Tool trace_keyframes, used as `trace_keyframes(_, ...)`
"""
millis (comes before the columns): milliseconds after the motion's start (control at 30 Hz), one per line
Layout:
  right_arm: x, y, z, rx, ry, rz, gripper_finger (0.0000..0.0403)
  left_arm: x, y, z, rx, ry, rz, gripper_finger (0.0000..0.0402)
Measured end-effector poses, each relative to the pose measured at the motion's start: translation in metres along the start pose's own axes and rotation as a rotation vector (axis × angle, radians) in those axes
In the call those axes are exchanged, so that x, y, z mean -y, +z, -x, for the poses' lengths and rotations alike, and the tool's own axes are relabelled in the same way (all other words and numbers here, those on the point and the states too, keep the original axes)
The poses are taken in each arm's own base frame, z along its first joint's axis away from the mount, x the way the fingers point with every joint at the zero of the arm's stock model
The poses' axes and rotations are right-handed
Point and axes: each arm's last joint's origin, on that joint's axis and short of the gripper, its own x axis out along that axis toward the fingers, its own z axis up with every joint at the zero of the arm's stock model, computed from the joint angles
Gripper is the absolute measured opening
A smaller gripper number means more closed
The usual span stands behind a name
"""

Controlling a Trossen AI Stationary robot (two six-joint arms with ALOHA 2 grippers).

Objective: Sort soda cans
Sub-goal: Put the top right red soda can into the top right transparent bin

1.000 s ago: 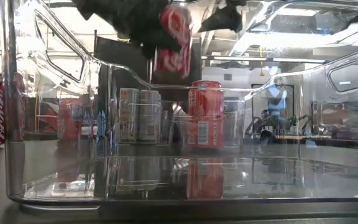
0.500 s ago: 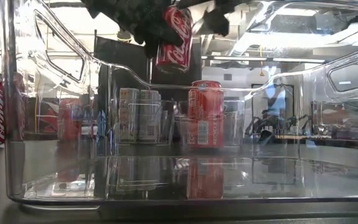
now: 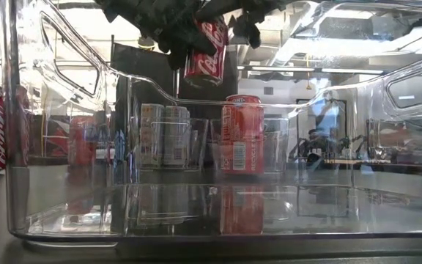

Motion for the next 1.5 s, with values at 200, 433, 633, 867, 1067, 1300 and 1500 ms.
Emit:
trace_keyframes(200, 0.002, 0.001, 0.0, 0.002, -0.009, -0.001, 0.0272, -0.006, 0.003, 0.0, 0.032, 0.009, 0.002, 0.0297)
trace_keyframes(433, 0.006, 0.008, 0.011, 0.041, -0.064, -0.014, 0.0272, -0.014, 0.01, 0.002, 0.103, 0.049, 0.038, 0.035)
trace_keyframes(633, 0.021, 0.022, 0.036, 0.078, -0.139, -0.036, 0.0272, -0.023, 0.01, 0.006, 0.1, 0.086, 0.104, 0.0391)
trace_keyframes(867, 0.048, 0.029, 0.064, 0.08, -0.334, -0.045, 0.0272, -0.036, 0.002, 0.018, 0.012, 0.123, 0.193, 0.0388)
trace_keyframes(1067, 0.079, 0.03, 0.083, 0.049, -0.471, -0.039, 0.0272, -0.04, 0.004, 0.039, 0.008, 0.147, 0.211, 0.0389)
trace_keyframes(1300, 0.117, 0.017, 0.084, 0.019, -0.56, -0.071, 0.0272, -0.039, 0.012, 0.065, 0.07, 0.177, 0.21, 0.0389)
trace_keyframes(1500, 0.144, 0.004, 0.071, 0.029, -0.529, -0.095, 0.0272, -0.039, 0.014, 0.073, 0.087, 0.254, 0.156, 0.0389)
